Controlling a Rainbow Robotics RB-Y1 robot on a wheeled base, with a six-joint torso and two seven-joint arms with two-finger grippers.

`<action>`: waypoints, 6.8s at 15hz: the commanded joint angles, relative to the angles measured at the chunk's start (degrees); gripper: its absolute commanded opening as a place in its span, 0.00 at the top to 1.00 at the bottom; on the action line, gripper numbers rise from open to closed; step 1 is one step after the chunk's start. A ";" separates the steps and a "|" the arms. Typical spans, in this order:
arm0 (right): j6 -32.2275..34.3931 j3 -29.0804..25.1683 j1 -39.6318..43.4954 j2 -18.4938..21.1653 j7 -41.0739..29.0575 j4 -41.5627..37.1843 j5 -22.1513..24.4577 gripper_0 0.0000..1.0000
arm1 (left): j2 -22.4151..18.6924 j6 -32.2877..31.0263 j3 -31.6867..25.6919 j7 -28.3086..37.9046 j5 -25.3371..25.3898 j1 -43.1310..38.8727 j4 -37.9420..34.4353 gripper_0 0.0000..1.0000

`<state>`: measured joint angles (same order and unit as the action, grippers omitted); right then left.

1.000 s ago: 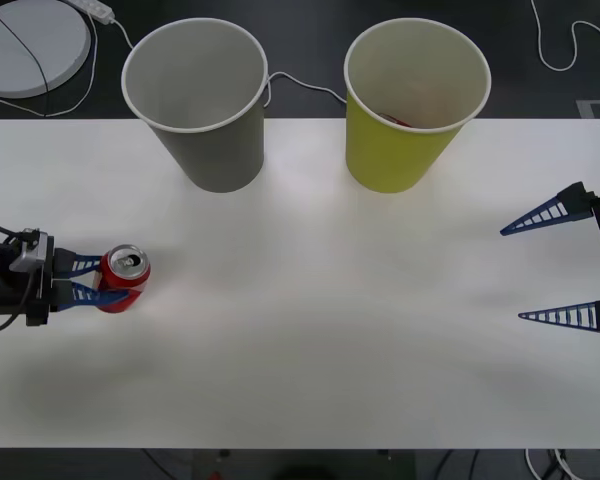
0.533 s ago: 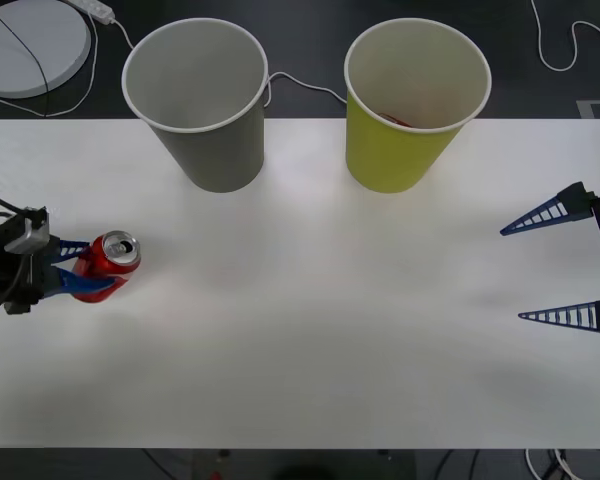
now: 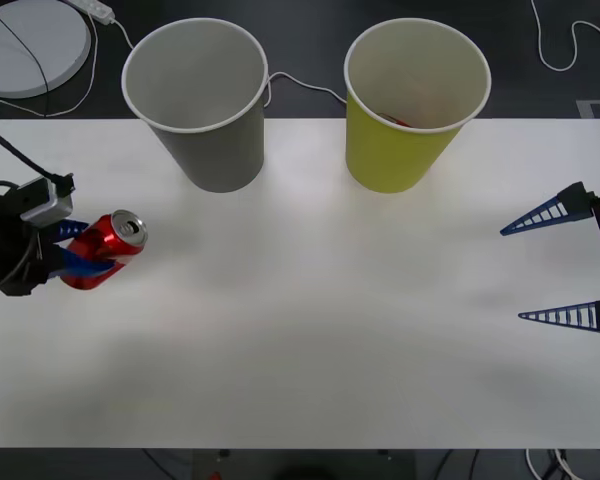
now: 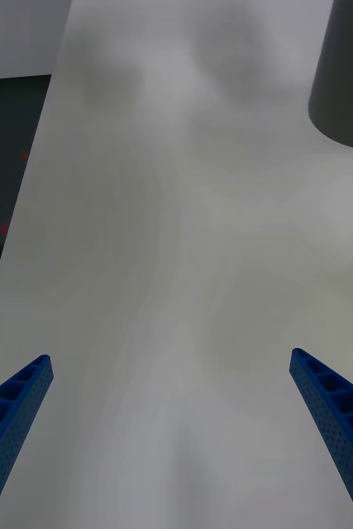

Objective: Put the can into the green bin and the plastic bottle into the gray bin

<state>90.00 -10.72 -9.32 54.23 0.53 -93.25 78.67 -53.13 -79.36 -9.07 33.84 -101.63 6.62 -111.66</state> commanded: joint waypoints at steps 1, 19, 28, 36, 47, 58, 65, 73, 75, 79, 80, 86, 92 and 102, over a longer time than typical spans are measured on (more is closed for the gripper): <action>0.00 0.00 0.00 0.00 0.00 0.00 0.00 0.00 | -1.45 -2.20 0.02 9.14 -1.64 1.20 -8.05 1.00; 0.00 0.00 0.00 0.00 0.00 0.00 0.00 0.00 | -2.77 -4.66 42.30 42.27 2.40 60.70 1.44 1.00; 0.00 0.00 0.00 0.00 0.00 0.00 0.00 0.00 | 17.00 1.93 52.93 42.27 -0.68 82.06 35.19 1.00; 0.00 0.00 0.00 0.00 0.00 0.00 0.00 0.00 | 38.45 12.48 53.02 42.10 -12.28 94.19 66.66 1.00; 0.00 0.00 0.00 0.00 0.00 0.00 0.00 0.00 | 41.61 16.17 52.93 38.58 -13.86 94.45 70.79 0.00; 0.00 0.00 0.00 0.00 0.00 0.00 0.00 0.00 | 25.35 4.57 51.26 29.70 3.28 91.91 61.29 0.00; 0.00 0.00 0.00 0.00 0.00 0.00 0.00 0.00 | 11.38 -5.54 34.91 24.08 3.54 73.27 37.12 0.00; 0.00 0.00 0.00 0.00 0.00 0.00 0.00 0.00 | 1.18 -10.64 26.21 2.81 9.43 61.85 36.77 0.00; 0.00 0.00 0.00 0.00 0.00 0.00 0.00 0.00 | -0.40 -10.64 21.82 -0.79 10.13 57.98 36.77 0.00; 0.00 0.00 0.00 0.00 0.00 0.00 0.00 0.00 | -3.12 -10.64 13.65 -9.32 11.80 48.05 35.45 0.00; 0.00 0.00 0.00 0.00 0.00 0.00 0.00 0.00 | -3.39 -10.64 12.24 -11.25 12.16 45.68 34.66 0.00; 0.00 0.00 0.00 0.00 0.00 0.00 0.00 0.00 | -4.36 -10.64 4.33 -18.72 14.00 29.06 23.85 0.00; 0.00 0.00 0.00 0.00 0.00 0.00 0.00 0.00 | -4.36 -10.64 -0.59 -21.45 15.76 16.14 13.57 0.00; 0.00 0.00 0.00 0.00 0.00 0.00 0.00 0.00 | 0.21 -10.64 -0.59 -32.52 15.14 8.32 13.48 0.00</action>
<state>90.00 -10.72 -9.32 54.23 0.53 -93.25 78.66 -53.58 -90.01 -9.68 1.56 -86.08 15.15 -98.19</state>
